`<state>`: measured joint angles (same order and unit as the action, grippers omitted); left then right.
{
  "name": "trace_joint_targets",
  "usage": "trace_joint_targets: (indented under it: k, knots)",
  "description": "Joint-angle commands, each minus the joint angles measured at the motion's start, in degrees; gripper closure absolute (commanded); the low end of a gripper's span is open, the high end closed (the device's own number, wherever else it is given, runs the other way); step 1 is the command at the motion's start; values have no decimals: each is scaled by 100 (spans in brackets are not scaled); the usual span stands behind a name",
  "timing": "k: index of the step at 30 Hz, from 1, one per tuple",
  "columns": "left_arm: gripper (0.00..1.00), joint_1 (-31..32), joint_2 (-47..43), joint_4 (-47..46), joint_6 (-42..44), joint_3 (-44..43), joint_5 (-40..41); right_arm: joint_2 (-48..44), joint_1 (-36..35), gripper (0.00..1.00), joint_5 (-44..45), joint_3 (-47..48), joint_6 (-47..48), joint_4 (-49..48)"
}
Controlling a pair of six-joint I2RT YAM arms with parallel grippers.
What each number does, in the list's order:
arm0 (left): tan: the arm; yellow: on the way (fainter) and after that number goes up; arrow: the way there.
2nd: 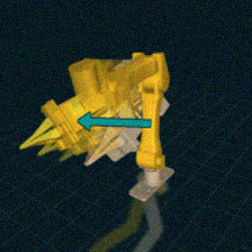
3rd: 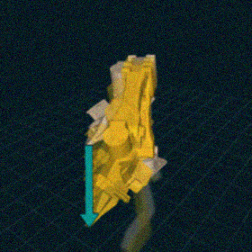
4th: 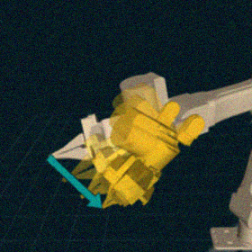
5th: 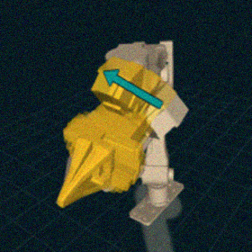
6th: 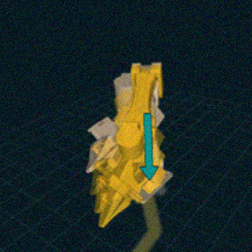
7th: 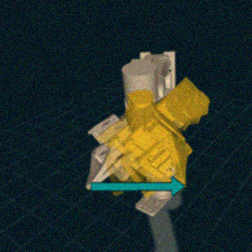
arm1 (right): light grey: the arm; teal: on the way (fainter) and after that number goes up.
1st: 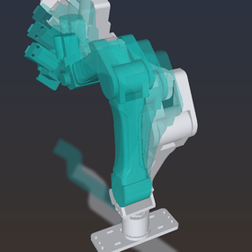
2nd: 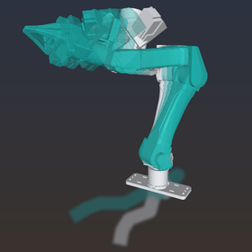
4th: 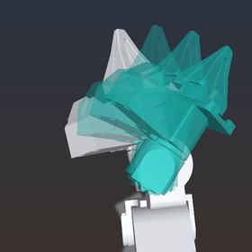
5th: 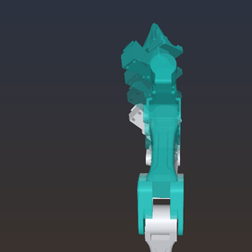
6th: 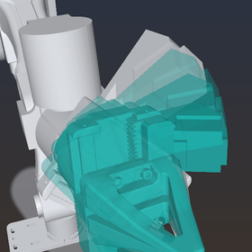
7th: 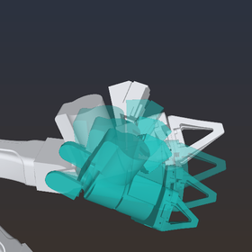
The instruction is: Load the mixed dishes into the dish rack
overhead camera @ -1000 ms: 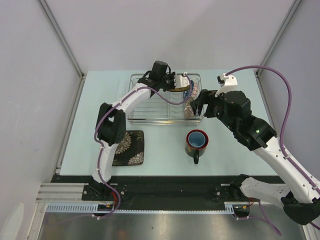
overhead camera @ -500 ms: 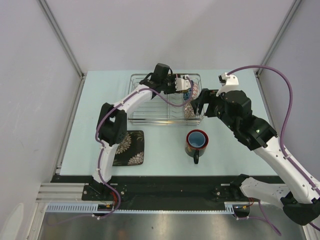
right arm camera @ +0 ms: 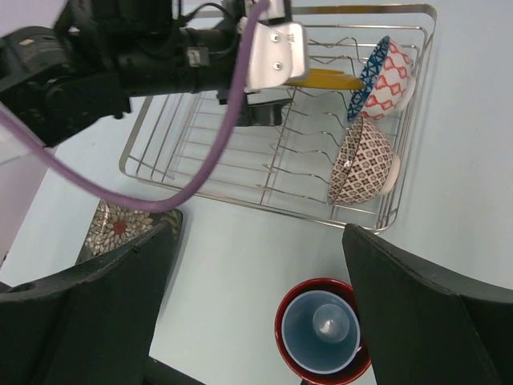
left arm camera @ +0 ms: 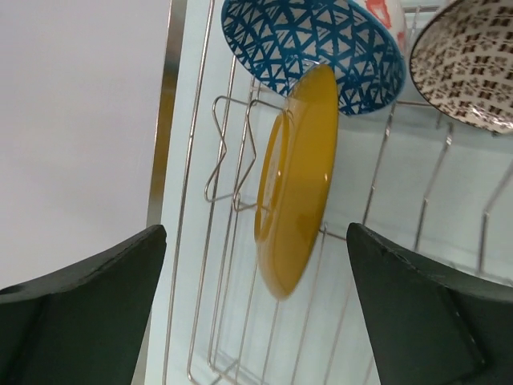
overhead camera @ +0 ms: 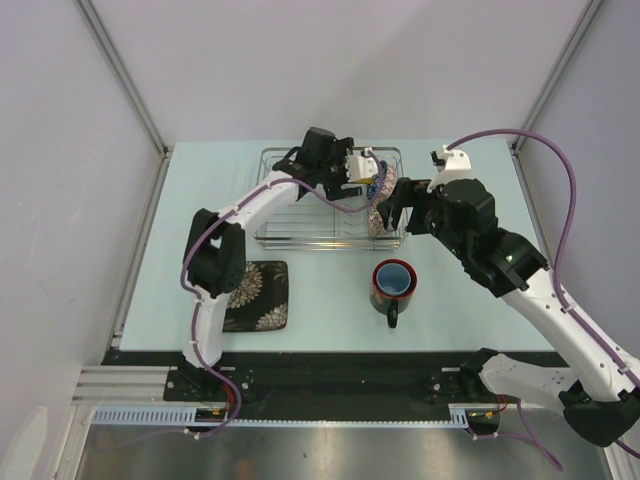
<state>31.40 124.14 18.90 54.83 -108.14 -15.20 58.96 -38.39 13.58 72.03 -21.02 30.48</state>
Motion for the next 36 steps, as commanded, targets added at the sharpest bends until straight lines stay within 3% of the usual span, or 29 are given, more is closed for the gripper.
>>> trace_joint_targets:
  k: [1, 13, 18, 22, 25, 29, 36]
  knots:
    - [0, 33, -995, 0, -279, 371, -18, 107, 25, 7, 153, 13, -25, 72]
    - [0, -327, -2692, 1185, -1474, 549, -210, 660, -2, 2, 286, 13, 27, 239]
    - [0, -924, -3684, 2170, -1984, 784, -422, 1003, -116, 2, -136, 4, -69, 134]
    - [0, -1556, -5219, 2268, -1792, 2396, -378, 1284, -353, 4, -505, 4, -113, -15]
    - [0, -2189, -5899, 2425, -1520, 3487, -492, 1644, -616, 4, -900, 13, -157, -208]
    - [0, -3120, -6821, 2715, -1098, 4650, -729, 2268, -810, 4, -2014, 4, -175, -639]
    - [0, -4351, -6894, 2988, -394, 5847, -1195, 3428, -1003, 6, -2554, 13, -26, -1149]
